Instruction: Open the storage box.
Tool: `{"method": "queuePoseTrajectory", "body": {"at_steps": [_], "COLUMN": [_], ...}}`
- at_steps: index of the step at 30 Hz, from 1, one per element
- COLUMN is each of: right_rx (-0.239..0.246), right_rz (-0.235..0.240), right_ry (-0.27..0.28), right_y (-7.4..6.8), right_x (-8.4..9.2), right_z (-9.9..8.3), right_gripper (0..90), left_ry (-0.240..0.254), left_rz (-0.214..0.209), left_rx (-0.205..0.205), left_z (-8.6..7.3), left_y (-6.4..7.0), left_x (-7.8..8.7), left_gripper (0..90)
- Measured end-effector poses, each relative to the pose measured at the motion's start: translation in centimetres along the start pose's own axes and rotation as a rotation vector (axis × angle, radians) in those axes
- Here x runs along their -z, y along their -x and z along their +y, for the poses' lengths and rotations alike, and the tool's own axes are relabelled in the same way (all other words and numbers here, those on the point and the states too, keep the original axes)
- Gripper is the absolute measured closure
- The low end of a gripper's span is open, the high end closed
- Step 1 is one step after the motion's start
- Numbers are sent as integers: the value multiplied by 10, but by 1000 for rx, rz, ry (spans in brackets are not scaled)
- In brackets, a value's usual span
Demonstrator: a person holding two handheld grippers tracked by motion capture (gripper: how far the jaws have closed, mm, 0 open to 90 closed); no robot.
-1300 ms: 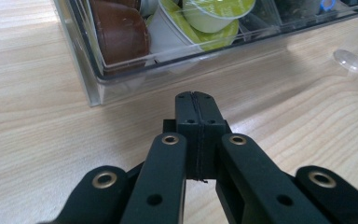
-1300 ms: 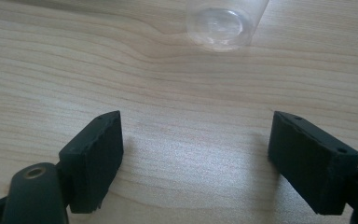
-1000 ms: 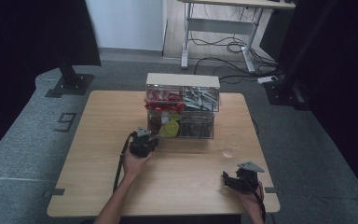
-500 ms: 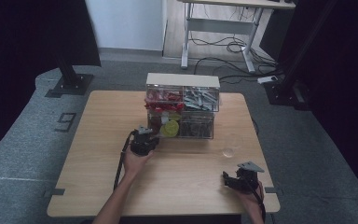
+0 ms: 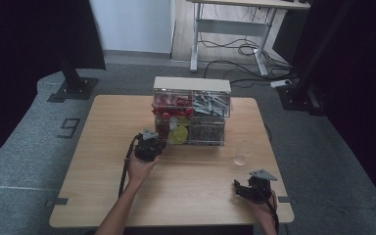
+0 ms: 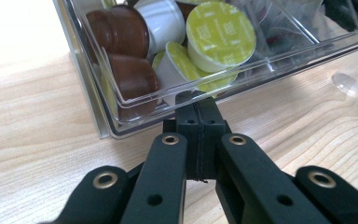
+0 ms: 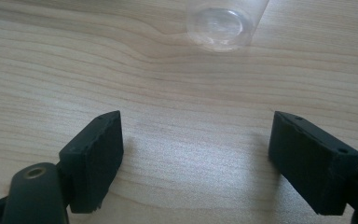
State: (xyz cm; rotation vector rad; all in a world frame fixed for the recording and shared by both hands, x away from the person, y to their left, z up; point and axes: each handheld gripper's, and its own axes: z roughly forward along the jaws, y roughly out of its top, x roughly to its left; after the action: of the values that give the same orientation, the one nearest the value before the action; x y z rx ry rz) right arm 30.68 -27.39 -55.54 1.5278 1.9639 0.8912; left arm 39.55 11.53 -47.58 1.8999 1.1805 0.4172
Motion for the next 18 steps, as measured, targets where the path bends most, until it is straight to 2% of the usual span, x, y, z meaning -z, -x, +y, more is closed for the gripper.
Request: {"method": "queuePoseTrajectory", "body": {"at_steps": [5, 18], "right_rx": [0, -2], "right_rz": [0, -1], "right_ry": [0, 0], "right_y": [0, 0], "right_x": [0, 0], "right_z": [0, 0], "right_gripper": [183, 183], "left_ry": [4, 23], "left_rz": [-11, -5], "left_rx": [2, -3], "left_z": [7, 22], "left_y": [1, 1], "left_x": [4, 12], "left_gripper": [900, 900]}}
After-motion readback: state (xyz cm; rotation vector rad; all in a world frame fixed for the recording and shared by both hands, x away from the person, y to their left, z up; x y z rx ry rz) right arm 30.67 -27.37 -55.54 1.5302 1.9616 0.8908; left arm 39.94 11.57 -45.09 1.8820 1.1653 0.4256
